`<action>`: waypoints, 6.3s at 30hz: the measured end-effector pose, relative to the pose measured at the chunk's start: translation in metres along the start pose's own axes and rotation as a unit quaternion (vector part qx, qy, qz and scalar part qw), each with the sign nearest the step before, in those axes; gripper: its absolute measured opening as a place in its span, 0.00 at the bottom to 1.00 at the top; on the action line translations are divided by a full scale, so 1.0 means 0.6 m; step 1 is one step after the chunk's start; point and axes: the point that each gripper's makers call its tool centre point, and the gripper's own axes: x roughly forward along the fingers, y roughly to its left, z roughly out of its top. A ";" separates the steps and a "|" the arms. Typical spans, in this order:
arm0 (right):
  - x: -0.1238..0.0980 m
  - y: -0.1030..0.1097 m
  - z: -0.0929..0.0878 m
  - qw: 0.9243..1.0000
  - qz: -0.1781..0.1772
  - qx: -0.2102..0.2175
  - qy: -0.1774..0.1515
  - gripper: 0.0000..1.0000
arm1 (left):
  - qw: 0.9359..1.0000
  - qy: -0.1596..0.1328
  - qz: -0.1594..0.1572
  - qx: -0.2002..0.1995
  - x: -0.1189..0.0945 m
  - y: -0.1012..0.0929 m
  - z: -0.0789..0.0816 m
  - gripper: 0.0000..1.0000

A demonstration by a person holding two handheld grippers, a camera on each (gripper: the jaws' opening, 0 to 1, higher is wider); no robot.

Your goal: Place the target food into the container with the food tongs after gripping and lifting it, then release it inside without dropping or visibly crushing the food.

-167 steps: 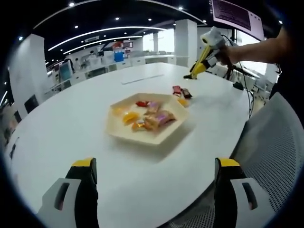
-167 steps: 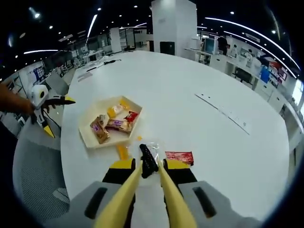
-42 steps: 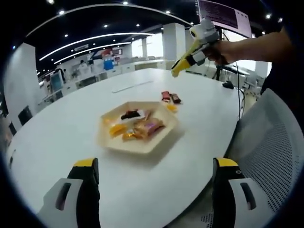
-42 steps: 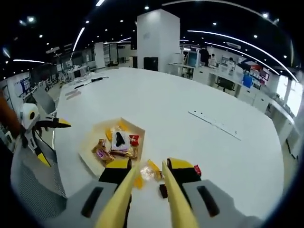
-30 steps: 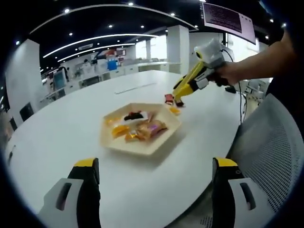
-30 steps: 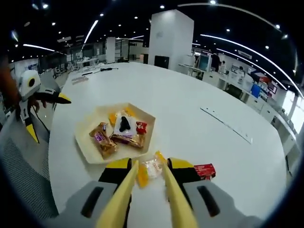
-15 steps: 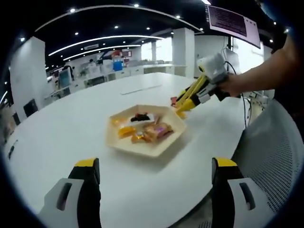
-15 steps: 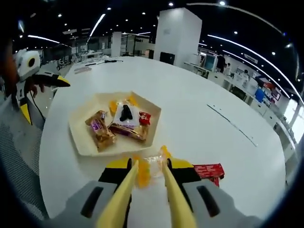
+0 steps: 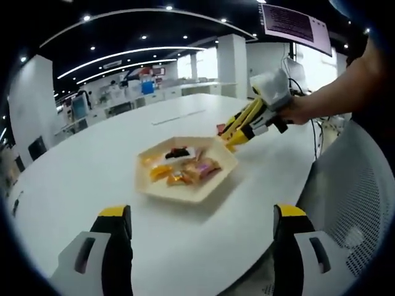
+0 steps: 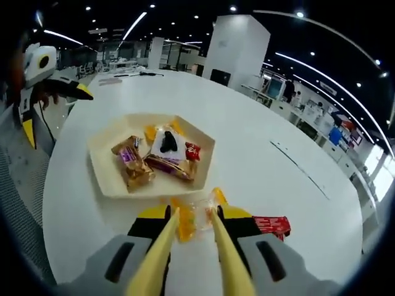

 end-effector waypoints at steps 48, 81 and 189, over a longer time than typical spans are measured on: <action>-0.046 -0.018 -0.009 0.989 -0.064 0.129 0.014 0.25 | 1.000 0.016 -0.005 0.002 0.001 -0.004 -0.011 0.93; -0.007 -0.039 -0.037 0.967 -0.068 0.243 0.039 0.30 | 0.999 0.029 -0.004 0.013 0.004 -0.004 -0.018 0.93; -0.010 0.040 0.313 0.982 0.089 0.169 -0.004 0.23 | 0.998 0.012 -0.053 -0.011 0.009 -0.028 -0.011 0.98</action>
